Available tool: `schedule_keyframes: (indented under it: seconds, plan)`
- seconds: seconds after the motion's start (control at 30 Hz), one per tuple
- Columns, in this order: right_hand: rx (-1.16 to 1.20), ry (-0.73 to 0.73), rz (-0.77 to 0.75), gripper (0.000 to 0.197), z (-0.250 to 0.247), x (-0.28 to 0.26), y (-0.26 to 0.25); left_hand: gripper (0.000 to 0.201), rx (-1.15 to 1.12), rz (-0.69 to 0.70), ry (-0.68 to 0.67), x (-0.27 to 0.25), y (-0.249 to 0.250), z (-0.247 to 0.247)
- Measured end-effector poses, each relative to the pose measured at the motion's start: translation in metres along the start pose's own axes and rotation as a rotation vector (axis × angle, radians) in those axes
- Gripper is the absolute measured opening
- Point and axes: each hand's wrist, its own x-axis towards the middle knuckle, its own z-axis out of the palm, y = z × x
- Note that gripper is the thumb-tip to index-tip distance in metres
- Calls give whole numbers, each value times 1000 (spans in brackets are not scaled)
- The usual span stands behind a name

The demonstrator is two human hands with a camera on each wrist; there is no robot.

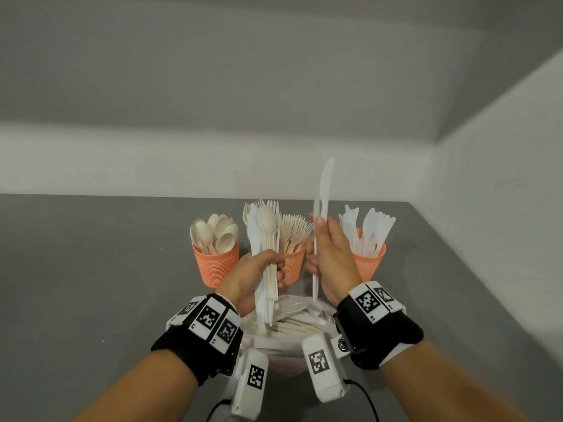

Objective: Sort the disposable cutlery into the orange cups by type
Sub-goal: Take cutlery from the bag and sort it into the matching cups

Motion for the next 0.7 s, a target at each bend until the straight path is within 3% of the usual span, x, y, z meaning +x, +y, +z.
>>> schedule_keyframes:
  seconds: [0.13,0.2,0.3,0.47,0.6,0.7]
  plan:
    - [-96,-111,127,27,8,-9,3,35,16,-39,-72,-5,4,6]
    - [-93,-99,167,31,13,-8,11,32,39,-16,-102,-6,3,10]
    - [-195,-61,163,21,10,-1,14,16,75,-8,-92,-3,0,10]
    - [-186,-78,139,26,4,1,15,18,117,78,7,-1,-1,16]
    - [-26,82,67,22,-10,11,2,13,80,163,138,10,1,21]
    - [0,233,-115,16,-39,31,-19,12,103,179,191,13,3,16]
